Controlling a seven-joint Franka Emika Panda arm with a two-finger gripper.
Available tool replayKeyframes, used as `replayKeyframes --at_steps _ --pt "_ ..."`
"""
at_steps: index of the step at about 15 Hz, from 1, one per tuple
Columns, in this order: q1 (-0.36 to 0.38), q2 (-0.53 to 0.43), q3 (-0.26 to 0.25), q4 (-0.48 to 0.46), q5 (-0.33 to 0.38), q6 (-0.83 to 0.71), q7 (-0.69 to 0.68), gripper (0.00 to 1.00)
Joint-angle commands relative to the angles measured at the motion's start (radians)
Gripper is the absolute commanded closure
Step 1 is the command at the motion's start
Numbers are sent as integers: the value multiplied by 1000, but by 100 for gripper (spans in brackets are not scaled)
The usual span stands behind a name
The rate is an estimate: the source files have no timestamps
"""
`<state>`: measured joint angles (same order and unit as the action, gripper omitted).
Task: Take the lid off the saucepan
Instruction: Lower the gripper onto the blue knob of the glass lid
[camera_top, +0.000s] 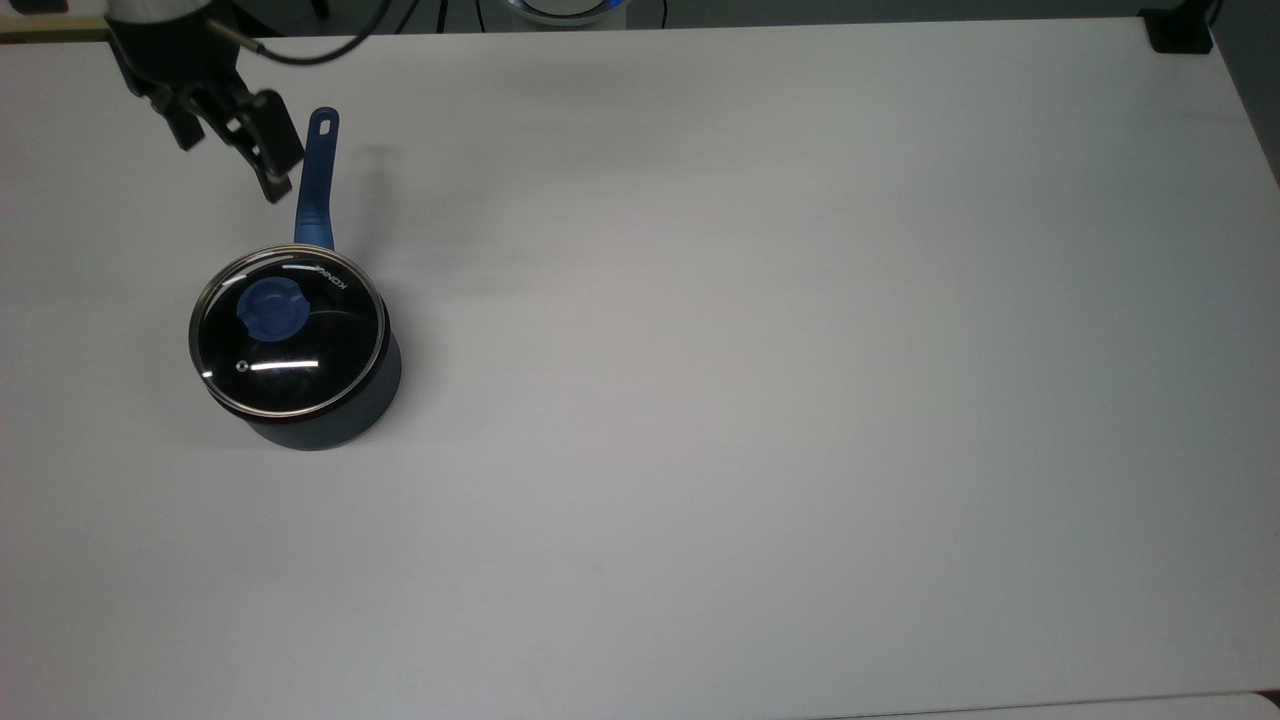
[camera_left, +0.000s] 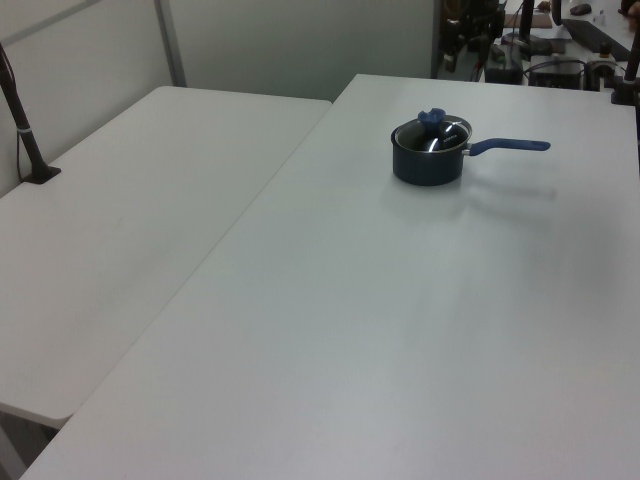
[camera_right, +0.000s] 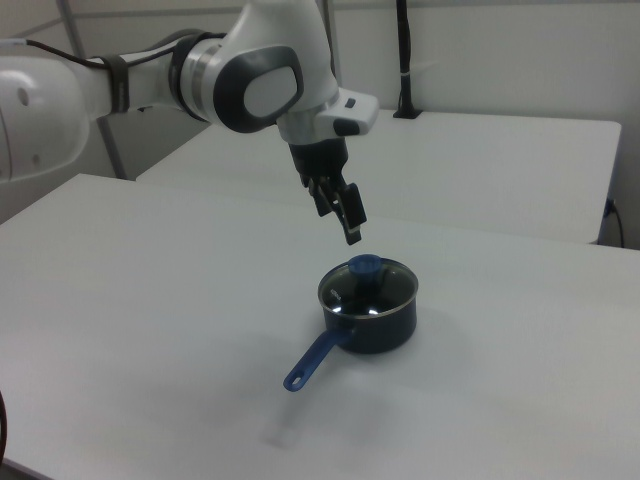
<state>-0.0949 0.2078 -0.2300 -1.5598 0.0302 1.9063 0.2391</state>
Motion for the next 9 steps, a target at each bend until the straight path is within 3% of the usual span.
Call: replayKeyframes --at_steps 1,9 --pt "9 53 4 6 19 97 253 0" --pt "11 108 5 11 -44 112 296 0"
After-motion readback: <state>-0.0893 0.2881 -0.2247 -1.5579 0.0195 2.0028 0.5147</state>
